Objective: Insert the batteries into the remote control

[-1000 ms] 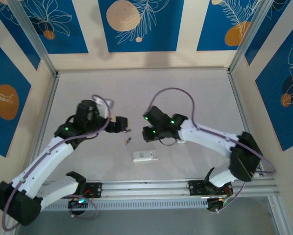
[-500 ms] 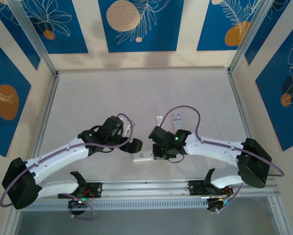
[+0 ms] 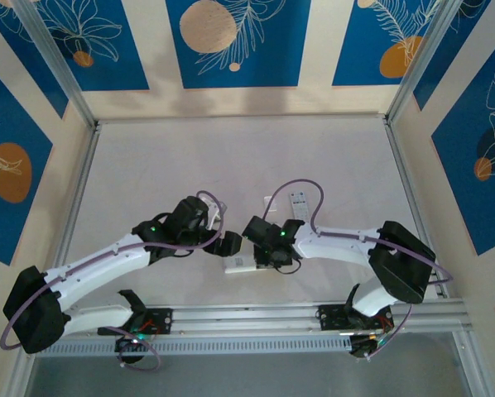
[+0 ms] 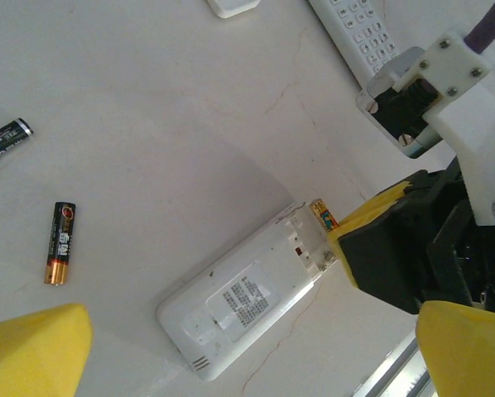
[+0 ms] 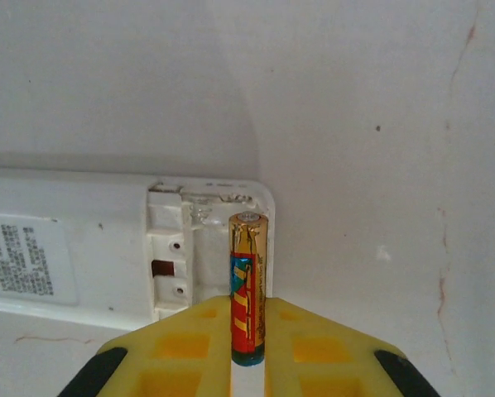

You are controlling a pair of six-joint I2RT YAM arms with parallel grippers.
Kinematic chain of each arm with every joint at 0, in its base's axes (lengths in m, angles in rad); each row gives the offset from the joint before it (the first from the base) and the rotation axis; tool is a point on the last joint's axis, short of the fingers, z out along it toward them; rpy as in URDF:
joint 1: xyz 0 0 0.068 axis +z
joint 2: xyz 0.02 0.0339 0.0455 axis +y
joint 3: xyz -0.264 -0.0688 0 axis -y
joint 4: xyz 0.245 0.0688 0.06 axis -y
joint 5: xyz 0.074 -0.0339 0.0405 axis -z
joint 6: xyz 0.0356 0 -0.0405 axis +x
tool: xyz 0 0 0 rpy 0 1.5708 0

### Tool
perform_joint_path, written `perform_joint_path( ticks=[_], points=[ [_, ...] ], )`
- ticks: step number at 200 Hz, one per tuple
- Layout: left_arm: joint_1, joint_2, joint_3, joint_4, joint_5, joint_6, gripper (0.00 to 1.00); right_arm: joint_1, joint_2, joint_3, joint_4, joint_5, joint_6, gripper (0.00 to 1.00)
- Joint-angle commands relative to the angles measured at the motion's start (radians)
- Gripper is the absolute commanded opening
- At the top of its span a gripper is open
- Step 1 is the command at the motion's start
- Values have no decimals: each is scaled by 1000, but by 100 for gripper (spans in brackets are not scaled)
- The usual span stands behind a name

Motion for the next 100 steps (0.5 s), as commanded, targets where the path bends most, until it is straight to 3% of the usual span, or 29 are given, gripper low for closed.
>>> perform_joint_path(
  ticks=[1, 100],
  points=[
    [0, -3, -16, 20, -2, -12, 100, 14, 23, 23, 9, 31, 0, 16],
    [0, 8, -36, 18, -19, -11, 100, 28, 50, 45, -20, 43, 0, 26]
  ],
)
